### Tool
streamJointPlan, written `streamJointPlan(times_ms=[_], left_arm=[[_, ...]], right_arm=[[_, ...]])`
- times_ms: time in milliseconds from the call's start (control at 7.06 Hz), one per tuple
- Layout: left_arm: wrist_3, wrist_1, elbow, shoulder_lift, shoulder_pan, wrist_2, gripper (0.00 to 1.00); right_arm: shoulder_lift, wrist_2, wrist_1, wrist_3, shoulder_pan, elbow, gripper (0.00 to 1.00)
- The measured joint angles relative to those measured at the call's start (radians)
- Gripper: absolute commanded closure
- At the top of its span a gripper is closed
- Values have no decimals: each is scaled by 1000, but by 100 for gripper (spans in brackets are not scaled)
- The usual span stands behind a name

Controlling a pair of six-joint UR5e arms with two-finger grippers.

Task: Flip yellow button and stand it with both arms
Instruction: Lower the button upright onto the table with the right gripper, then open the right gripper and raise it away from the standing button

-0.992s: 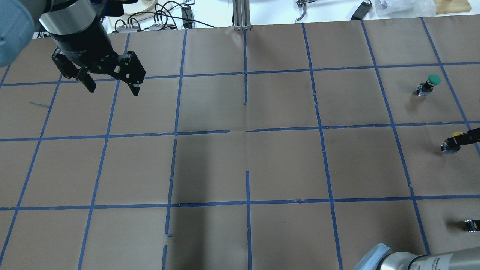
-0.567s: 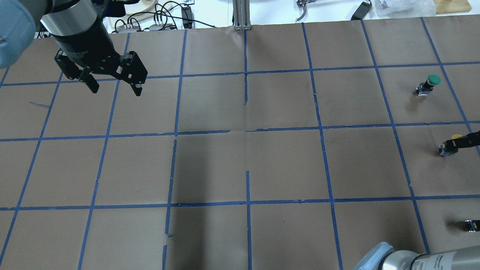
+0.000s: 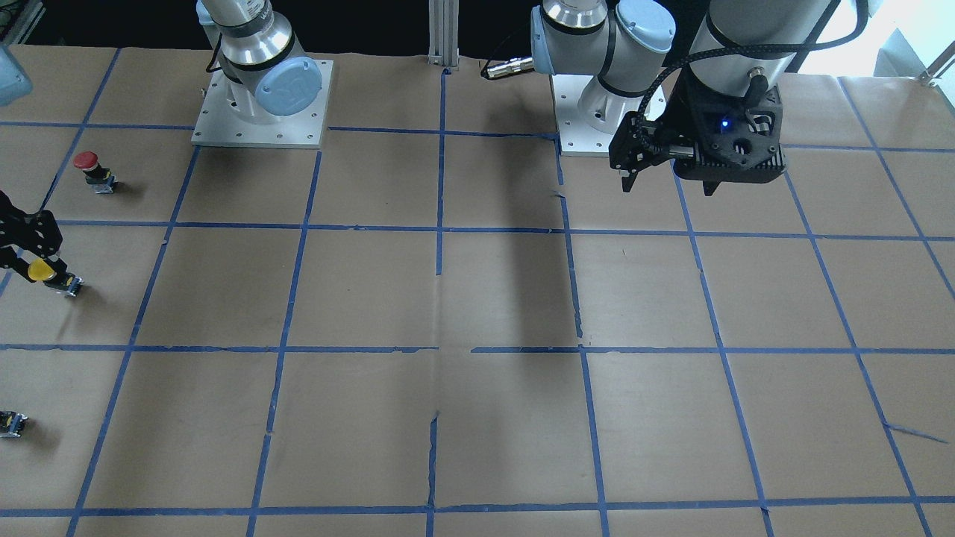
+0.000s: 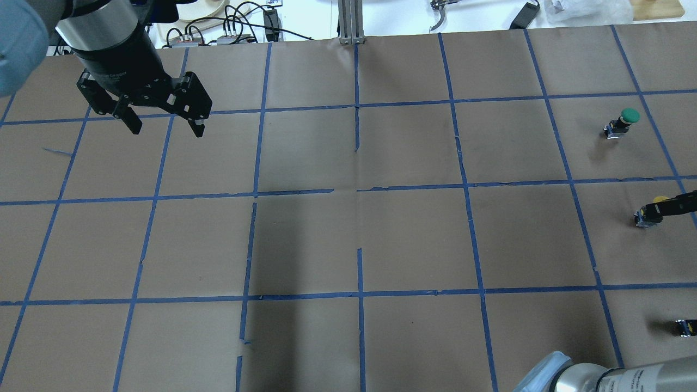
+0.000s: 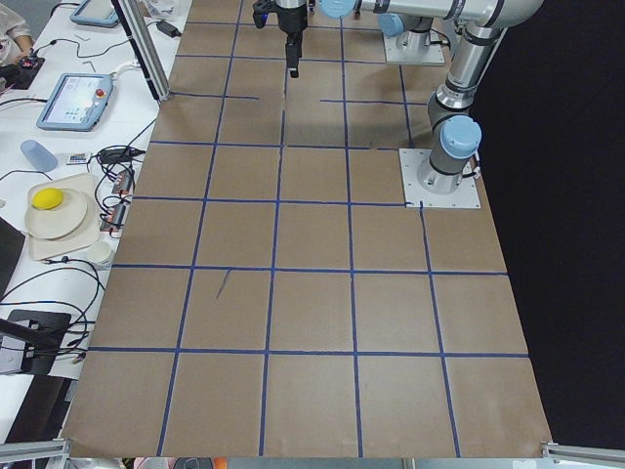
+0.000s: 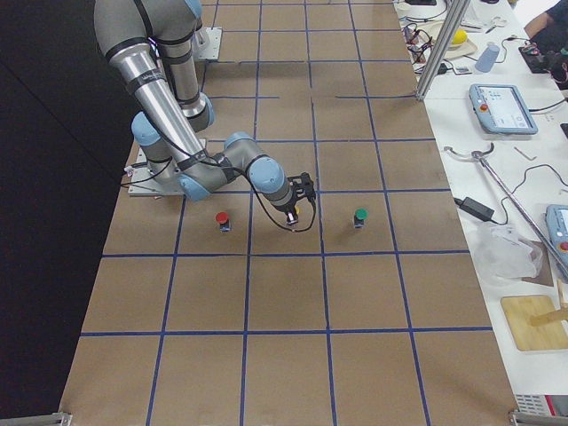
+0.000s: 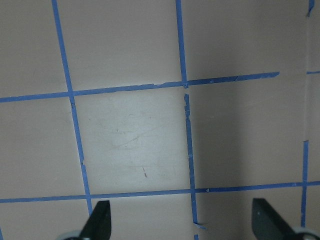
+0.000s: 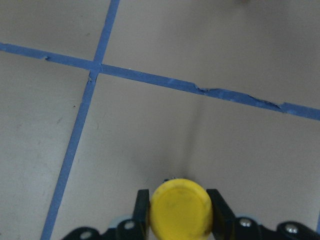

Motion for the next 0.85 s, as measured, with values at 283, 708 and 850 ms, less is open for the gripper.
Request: streamJointPlan(times_ms=[283, 708, 850], left_arm=[[-1, 5, 3, 0, 3, -2, 0], [-1, 12, 10, -1, 5, -4, 0], [-1, 13, 10, -1, 5, -4, 0]], right_arm=[[-1, -13, 5, 9, 0, -2, 0], [-39, -84, 20, 76, 13, -15, 0], [-75, -97, 62, 136, 29, -27, 0]])
